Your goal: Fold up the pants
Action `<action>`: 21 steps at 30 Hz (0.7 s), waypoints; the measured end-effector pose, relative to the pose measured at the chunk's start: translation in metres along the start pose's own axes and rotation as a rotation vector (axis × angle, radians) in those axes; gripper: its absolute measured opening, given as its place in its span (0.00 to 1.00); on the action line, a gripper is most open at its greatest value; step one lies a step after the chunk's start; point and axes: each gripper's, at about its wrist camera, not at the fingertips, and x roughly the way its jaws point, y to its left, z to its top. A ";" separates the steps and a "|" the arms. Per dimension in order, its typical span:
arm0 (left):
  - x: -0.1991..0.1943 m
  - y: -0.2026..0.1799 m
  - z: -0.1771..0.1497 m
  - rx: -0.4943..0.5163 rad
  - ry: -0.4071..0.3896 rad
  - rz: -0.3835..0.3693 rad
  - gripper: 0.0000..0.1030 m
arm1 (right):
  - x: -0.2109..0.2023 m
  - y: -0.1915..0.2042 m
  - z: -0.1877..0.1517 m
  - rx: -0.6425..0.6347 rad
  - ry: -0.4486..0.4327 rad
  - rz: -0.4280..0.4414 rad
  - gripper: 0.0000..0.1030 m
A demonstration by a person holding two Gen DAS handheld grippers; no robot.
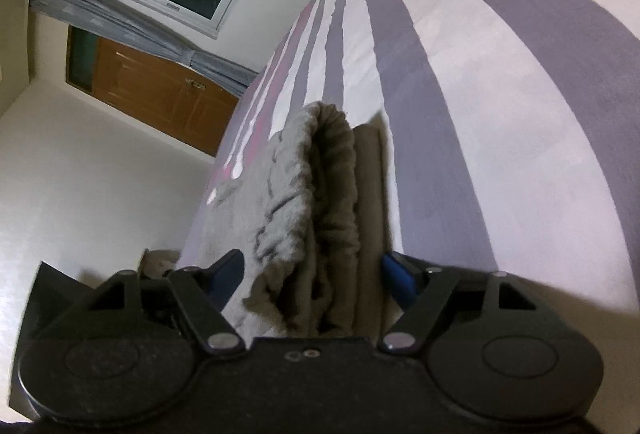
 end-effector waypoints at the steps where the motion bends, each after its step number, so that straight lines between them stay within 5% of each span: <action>1: 0.002 0.002 0.001 -0.006 -0.003 -0.015 0.51 | 0.002 0.000 0.002 0.001 0.005 0.002 0.68; 4: 0.008 0.011 0.001 -0.036 -0.002 -0.055 0.34 | 0.011 0.001 0.007 -0.002 0.042 0.023 0.68; 8: 0.004 0.011 0.003 -0.047 -0.058 -0.163 0.24 | 0.005 0.006 0.015 0.001 0.029 0.082 0.40; 12: -0.002 0.006 0.002 -0.032 -0.097 -0.215 0.24 | -0.009 0.015 0.016 -0.015 -0.028 0.146 0.39; 16: 0.007 0.022 0.000 -0.083 -0.060 -0.128 0.25 | 0.005 -0.011 0.012 0.054 0.028 0.052 0.40; 21: 0.011 0.023 0.003 -0.106 -0.028 -0.110 0.27 | 0.001 -0.015 0.014 0.072 0.029 0.088 0.52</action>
